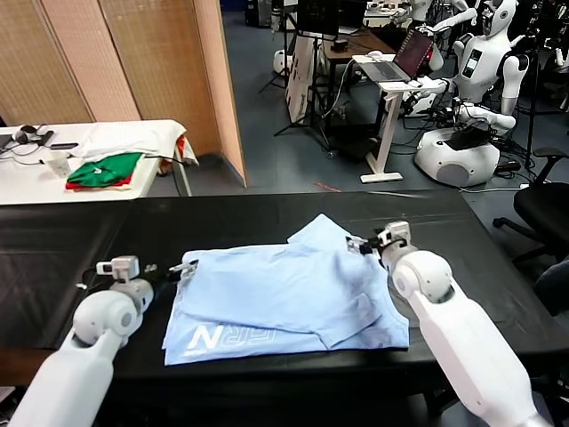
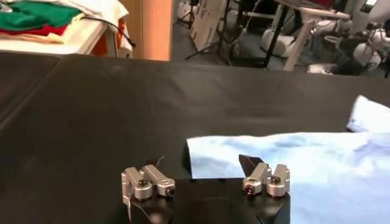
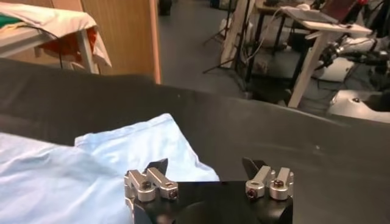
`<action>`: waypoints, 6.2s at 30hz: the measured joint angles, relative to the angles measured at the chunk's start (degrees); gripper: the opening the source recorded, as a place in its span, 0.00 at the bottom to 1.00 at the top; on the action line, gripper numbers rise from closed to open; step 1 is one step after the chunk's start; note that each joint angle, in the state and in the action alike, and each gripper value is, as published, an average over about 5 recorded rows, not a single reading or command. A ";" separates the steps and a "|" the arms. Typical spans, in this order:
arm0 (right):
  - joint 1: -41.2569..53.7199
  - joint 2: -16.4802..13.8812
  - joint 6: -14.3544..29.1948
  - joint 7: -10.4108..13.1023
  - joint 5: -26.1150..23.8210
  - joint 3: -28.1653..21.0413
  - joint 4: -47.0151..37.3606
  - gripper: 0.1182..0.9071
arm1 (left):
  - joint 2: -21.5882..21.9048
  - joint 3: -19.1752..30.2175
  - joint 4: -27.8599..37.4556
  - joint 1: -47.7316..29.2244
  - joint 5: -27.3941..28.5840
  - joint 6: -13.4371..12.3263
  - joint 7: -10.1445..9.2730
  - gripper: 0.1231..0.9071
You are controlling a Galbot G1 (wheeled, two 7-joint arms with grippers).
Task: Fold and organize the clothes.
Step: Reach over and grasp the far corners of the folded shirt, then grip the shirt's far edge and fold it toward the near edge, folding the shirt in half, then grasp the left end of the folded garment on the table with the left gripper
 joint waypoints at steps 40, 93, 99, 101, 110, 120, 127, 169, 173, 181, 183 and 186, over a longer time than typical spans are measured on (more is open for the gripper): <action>2.90 3.29 3.81 -2.85 -2.93 -1.79 -7.89 0.03 | -0.34 2.15 2.89 -0.77 3.54 -2.56 3.24 0.03; -36.54 -12.45 0.00 -2.59 -7.50 12.00 33.17 0.03 | 3.65 -8.14 -26.03 30.52 12.15 -3.60 1.34 0.03; -37.81 -12.51 0.00 -2.61 -7.60 12.47 34.59 0.03 | 3.33 -9.16 -26.40 32.01 12.40 -3.86 1.39 0.03; -38.21 -12.65 0.00 -2.61 -7.57 12.76 35.12 0.03 | 3.10 -9.51 -26.24 32.43 12.61 -3.98 1.43 0.03; -40.98 -12.96 0.00 -3.00 -7.76 13.99 37.07 0.03 | 1.66 -9.79 -25.15 32.80 13.61 -4.23 1.54 0.03; -44.76 -12.24 0.00 -2.69 -6.51 16.87 39.61 0.37 | 0.04 -10.05 -26.31 33.74 14.95 -3.04 1.17 0.11; -45.15 -10.79 0.00 -2.13 -1.36 22.15 42.09 0.88 | -1.88 -12.86 -28.99 35.49 17.66 -3.35 1.26 0.62; -28.48 4.29 6.17 1.79 -5.75 17.16 17.71 0.30 | -6.19 -10.65 -15.98 23.30 6.59 -3.27 1.95 0.44; -29.28 5.53 8.91 3.55 -6.30 17.65 17.83 0.12 | -5.85 -10.04 -15.26 22.64 10.05 -4.13 3.96 0.14; -30.43 7.42 11.84 2.61 -5.20 18.88 17.96 0.16 | -4.50 -7.62 -10.95 18.08 16.44 -7.72 5.89 0.03; -30.80 7.23 11.98 1.37 -4.92 19.34 18.57 0.27 | -4.48 -7.33 -10.00 16.67 16.33 -8.08 5.84 0.03; -31.45 6.52 12.33 -0.46 -4.90 20.13 19.85 0.50 | -4.79 -7.37 -9.59 15.55 16.00 -8.18 5.63 0.05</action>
